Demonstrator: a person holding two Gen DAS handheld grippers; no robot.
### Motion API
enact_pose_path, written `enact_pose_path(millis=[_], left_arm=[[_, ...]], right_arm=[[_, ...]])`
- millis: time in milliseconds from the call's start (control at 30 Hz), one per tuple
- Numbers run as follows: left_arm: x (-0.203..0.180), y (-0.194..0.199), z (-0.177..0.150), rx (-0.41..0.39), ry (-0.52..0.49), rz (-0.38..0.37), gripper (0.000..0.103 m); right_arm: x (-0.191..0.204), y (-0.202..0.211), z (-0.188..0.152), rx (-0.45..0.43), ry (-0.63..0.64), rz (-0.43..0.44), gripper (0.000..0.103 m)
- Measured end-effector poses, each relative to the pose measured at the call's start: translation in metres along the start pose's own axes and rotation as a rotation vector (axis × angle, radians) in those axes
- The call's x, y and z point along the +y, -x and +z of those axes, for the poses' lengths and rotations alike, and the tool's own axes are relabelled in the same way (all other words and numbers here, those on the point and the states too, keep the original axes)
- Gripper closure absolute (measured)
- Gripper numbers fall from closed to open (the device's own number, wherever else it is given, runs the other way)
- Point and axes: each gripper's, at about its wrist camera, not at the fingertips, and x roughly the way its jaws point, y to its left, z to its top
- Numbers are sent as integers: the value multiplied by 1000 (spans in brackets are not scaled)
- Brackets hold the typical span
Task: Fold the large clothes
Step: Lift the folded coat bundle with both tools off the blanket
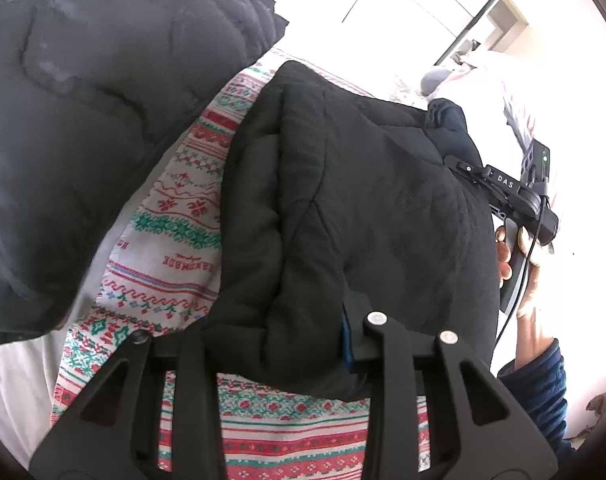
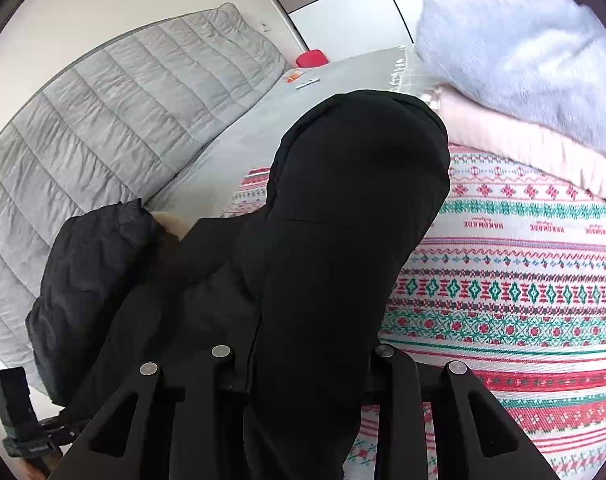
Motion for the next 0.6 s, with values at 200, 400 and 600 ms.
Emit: enact_pose_path(millis=[200,400,600], left_arm=[[-7,10,-3,-25,-37,-46,69],[-12,4,-10,-4,-55,-83,69],[-21,4,-9,-4,-92,-55,69]], right_arm=[[20,22,8,-22,47,-5,72],[19,44,13,-56,49,-15,72],[12,49,8,-56,41,-30,72]])
